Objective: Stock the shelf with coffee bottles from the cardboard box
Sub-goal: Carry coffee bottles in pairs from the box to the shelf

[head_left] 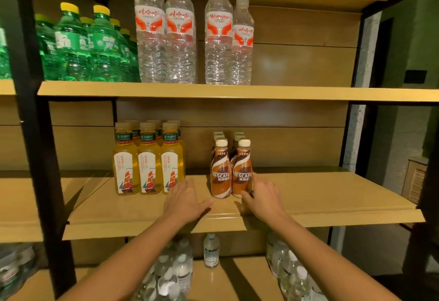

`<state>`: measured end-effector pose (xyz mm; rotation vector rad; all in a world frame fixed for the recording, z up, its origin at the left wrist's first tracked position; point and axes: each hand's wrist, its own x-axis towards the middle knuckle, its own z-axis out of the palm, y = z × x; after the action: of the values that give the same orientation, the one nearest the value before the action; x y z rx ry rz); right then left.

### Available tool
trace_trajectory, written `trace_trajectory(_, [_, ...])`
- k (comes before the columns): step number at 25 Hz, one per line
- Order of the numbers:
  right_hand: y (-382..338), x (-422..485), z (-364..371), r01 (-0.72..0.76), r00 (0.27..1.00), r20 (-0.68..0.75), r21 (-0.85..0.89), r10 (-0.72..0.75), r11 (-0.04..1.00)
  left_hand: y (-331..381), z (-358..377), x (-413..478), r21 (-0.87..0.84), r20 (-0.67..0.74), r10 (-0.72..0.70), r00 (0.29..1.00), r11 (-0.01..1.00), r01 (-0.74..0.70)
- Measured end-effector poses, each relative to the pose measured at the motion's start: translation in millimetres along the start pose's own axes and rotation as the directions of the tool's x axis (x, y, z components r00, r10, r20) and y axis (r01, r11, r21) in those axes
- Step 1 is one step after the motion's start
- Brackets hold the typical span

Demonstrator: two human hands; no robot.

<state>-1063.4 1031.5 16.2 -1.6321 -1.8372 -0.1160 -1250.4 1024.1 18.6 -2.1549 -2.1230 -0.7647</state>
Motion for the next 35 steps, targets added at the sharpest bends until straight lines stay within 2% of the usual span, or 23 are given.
trace_trajectory(3, [-41.6, -11.0, -28.2, 0.100, 0.995, -0.033, 0.055, -0.099, 0.993, -18.9, -46.3, -21.9, 0.005, -0.071, 0.041, 0.997, 0.999, -0.041])
trace_trajectory(6, [-95.0, -25.8, -51.3, 0.225, 0.965, 0.121, 0.080, -0.233, 0.971, -44.6, -91.2, -49.8, 0.029, -0.098, 0.055, 0.994, 0.998, -0.052])
trace_trajectory(8, [-130.8, -37.2, -54.6, 0.306, 0.919, 0.227, 0.108, -0.323, 0.946, -63.3, -113.8, -76.2, 0.077, -0.116, 0.055, 0.992, 0.996, -0.046])
trace_trajectory(10, [-166.0, -48.9, -51.6, 0.389, 0.865, 0.293, 0.123, -0.408, 0.913, -80.8, -135.2, -106.6, 0.137, -0.134, 0.000, 0.991, 0.990, 0.019])
trace_trajectory(12, [-204.1, -64.0, -45.3, 0.500, 0.784, 0.344, 0.146, -0.517, 0.854, -99.7, -160.4, -141.3, 0.194, -0.153, -0.108, 0.982, 0.972, 0.137])
trace_trajectory(15, [-258.8, -90.9, -39.7, 0.645, 0.661, 0.347, 0.191, -0.665, 0.740, -129.8, -194.0, -198.4, 0.250, -0.202, -0.247, 0.948, 0.923, 0.293])
trace_trajectory(19, [-336.5, -150.6, -33.5, 0.830, 0.406, 0.336, 0.255, -0.850, 0.497, -158.9, -229.7, -304.2, 0.337, -0.313, -0.405, 0.859, 0.799, 0.499])
trace_trajectory(22, [-394.4, -223.2, -42.5, 0.867, 0.207, 0.316, 0.381, -0.926, 0.323, -168.1, -254.4, -402.3, 0.323, -0.329, -0.606, 0.724, 0.648, 0.690])
trace_trajectory(24, [-431.0, -279.5, -53.0, 0.863, 0.085, 0.276, 0.460, -0.957, 0.209, -172.3, -276.6, -473.3, 0.314, -0.377, -0.680, 0.628, 0.544, 0.778])
trace_trajectory(27, [-479.1, -376.4, -75.0, 0.833, -0.123, 0.182, 0.553, -0.975, -0.002, -168.7, -309.3, -582.3, 0.304, -0.467, -0.769, 0.436, 0.324, 0.896])
trace_trajectory(30, [-520.1, -475.7, -112.7, 0.787, -0.283, 0.075, 0.588, -0.956, -0.186, -149.5, -336.1, -684.9, 0.259, -0.531, -0.810, 0.248, 0.123, 0.958])
trace_trajectory(33, [-558.1, -585.8, -163.9, 0.702, -0.452, -0.049, 0.597, -0.891, -0.389, -121.8, -365.6, -796.3, 0.183, -0.603, -0.797, 0.035, -0.096, 0.978])
trace_trajectory(35, [-576.0, -658.6, -201.2, 0.629, -0.536, -0.142, 0.590, -0.832, -0.506, -99.4, -384.6, -870.6, 0.135, -0.632, -0.770, -0.086, -0.219, 0.966])
